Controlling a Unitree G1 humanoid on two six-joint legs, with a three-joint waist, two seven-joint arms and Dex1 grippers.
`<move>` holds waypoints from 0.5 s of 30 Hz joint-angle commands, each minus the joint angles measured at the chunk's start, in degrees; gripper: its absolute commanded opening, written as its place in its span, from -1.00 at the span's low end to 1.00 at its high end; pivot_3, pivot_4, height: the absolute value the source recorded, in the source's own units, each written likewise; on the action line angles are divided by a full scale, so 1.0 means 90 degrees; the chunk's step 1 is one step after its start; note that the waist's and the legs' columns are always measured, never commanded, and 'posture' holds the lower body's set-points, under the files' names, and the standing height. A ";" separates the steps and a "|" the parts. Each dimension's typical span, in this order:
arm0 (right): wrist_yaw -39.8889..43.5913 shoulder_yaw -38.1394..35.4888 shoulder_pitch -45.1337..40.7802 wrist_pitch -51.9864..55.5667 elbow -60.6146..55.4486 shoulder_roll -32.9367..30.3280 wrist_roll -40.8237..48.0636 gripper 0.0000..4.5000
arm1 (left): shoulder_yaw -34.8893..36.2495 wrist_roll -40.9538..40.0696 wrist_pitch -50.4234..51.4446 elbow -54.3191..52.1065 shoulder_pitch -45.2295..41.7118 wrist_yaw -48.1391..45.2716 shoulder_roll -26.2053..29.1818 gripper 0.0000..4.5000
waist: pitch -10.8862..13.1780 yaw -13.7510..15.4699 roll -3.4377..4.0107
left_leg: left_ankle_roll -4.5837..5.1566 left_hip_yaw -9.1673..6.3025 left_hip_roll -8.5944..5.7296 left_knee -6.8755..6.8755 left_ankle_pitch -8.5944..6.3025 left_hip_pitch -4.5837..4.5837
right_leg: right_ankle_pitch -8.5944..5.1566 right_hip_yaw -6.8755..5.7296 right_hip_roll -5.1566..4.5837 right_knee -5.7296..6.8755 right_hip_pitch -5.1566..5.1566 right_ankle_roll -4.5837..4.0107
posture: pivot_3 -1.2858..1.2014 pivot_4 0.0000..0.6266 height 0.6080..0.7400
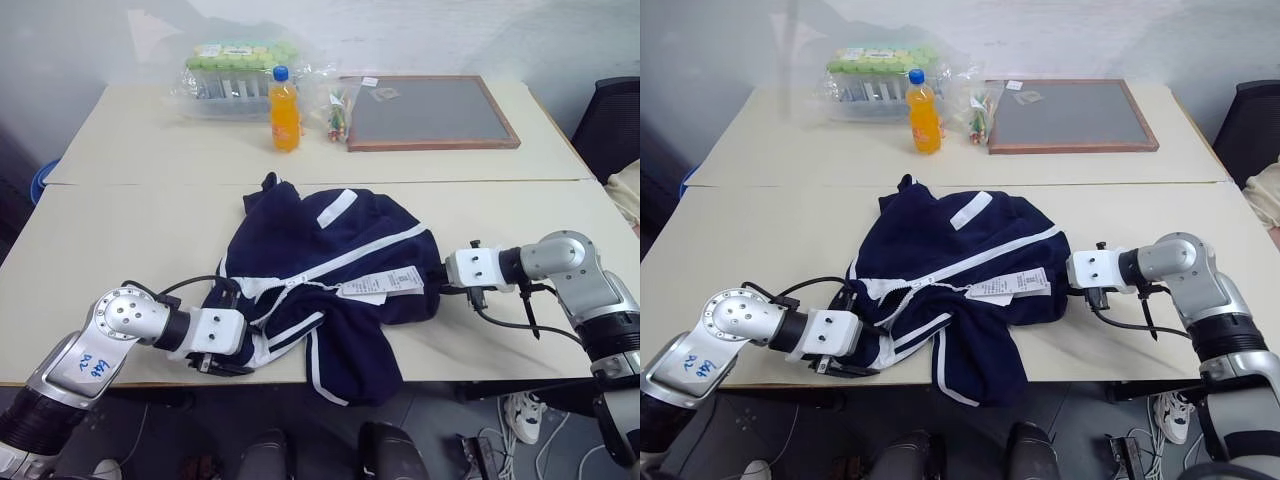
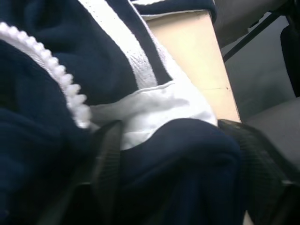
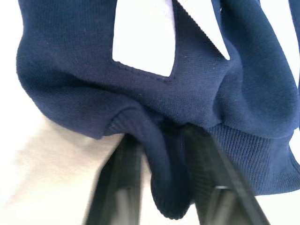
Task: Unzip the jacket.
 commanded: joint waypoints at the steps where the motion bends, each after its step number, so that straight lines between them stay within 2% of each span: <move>1: 0.0102 -0.0016 -0.0098 -0.0059 -0.0067 0.0009 0.0059 -1.00 | 0.0004 0.0062 -0.0054 0.0048 -0.0083 -0.0013 -0.0027 -0.16 | 0.0000 0.0000 0.0000 | 0.0000 0.0000 0.0000 0.0000 0.0000 0.0000 | 0.0000 0.0000 0.0000 0.0000 0.0000 0.0000 | 0.03 -0.52 1.00; 7: 0.0411 -0.0112 0.0148 -0.0069 -0.0187 -0.0306 0.0156 -1.00 | -0.0005 0.0049 -0.0126 0.0136 -0.0027 -0.0257 0.0105 -0.98 | 0.0000 0.0008 0.0000 | 0.0000 0.0000 0.0000 0.0001 0.0000 0.0000 | 0.0000 0.0000 0.0000 0.0001 0.0000 0.0000 | 0.03 -0.52 1.00; 15: 0.0878 -0.0833 0.1657 0.0904 -0.1795 -0.1433 0.1110 -1.00 | 0.0419 0.0245 -0.1636 0.1511 0.0120 -0.0612 0.0892 -0.98 | 0.0000 0.0021 0.0000 | 0.0000 -0.0002 0.0001 -0.0005 0.0000 0.0004 | 0.0000 -0.0003 0.0000 -0.0002 0.0002 -0.0001 | 0.03 -0.52 1.00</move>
